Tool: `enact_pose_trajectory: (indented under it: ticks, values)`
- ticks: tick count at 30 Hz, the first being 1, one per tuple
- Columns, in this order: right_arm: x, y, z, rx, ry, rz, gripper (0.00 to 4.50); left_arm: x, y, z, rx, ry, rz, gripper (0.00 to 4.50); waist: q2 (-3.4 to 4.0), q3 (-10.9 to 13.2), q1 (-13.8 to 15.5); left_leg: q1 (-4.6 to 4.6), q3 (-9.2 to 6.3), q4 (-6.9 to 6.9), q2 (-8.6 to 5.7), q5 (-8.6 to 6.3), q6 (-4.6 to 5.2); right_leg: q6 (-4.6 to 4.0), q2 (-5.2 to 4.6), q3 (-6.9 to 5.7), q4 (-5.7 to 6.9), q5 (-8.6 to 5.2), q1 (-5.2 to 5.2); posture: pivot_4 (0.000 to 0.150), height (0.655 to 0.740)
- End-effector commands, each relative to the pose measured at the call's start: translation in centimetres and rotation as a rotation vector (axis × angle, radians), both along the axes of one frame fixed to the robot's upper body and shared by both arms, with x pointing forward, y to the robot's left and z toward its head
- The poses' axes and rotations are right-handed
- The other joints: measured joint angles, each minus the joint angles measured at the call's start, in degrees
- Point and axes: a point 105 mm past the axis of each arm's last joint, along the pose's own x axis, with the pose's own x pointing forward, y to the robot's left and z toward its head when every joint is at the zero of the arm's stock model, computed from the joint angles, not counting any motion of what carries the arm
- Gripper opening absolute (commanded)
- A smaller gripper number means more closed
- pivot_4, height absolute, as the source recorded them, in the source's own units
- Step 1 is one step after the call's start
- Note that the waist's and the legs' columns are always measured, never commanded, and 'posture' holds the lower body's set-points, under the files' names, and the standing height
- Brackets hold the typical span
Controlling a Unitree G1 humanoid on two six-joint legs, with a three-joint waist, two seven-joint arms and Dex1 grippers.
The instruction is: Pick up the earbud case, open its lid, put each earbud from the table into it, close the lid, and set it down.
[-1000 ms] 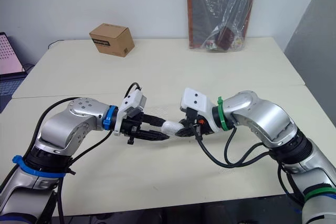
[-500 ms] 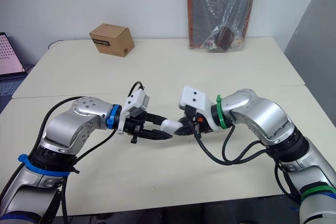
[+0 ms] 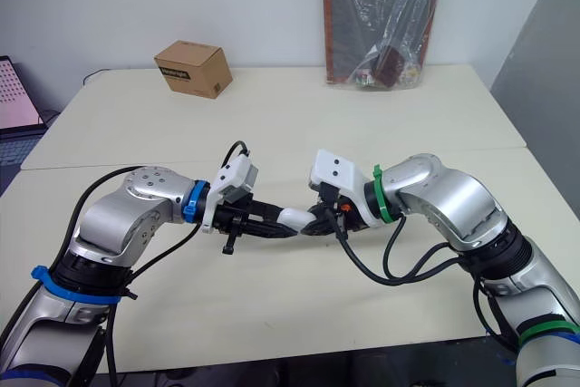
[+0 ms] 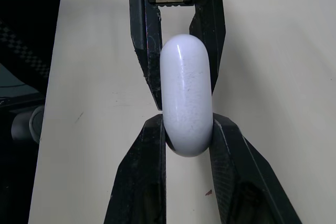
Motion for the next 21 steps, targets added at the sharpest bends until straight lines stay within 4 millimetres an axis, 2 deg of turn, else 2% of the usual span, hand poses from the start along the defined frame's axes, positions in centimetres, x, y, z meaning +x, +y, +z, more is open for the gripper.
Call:
enact_pose_trajectory:
  ticks: [1,7,12,17,21]
  values:
    - [0.0,-0.1,1.0,0.013,-0.046,0.0,0.73,-0.2,-0.1,0.9,-0.017,-0.027,-0.026,0.76,0.0,0.0,0.0,0.0,0.0,0.0,0.0,0.0,0.0,0.0,0.0,0.0,0.0,0.0,0.0,0.15,0.74]
    - [-0.2,-0.1,1.0,0.013,-0.031,0.009,0.73,0.0,0.0,0.9,-0.018,-0.05,-0.009,0.76,0.0,0.0,0.0,0.0,0.0,0.0,0.0,0.0,0.0,-0.05,0.0,0.0,0.01,0.03,0.0,0.15,0.74]
    - [-0.4,-0.1,1.2,0.023,-0.036,0.018,2.42,0.4,0.1,1.2,-0.045,-0.07,0.026,0.76,0.0,0.0,0.0,0.0,-0.01,0.01,0.0,0.0,0.0,-0.14,0.0,0.0,0.01,0.08,0.0,0.15,0.74]
    - [-0.4,-0.2,1.4,0.034,-0.049,0.004,2.42,0.8,0.2,1.7,-0.11,-0.119,0.054,0.76,0.0,0.0,0.0,0.0,-0.01,0.01,-0.01,0.0,0.0,-0.14,0.0,-0.01,0.01,0.08,0.0,0.15,0.74]
    - [0.6,-0.6,2.5,0.111,-0.125,-0.092,2.42,1.2,0.8,1.3,-0.155,-0.085,0.089,0.76,0.0,0.0,0.1,0.0,-0.02,0.01,0.0,0.0,0.0,-0.18,-0.02,-0.03,0.02,0.1,0.01,0.15,0.74]
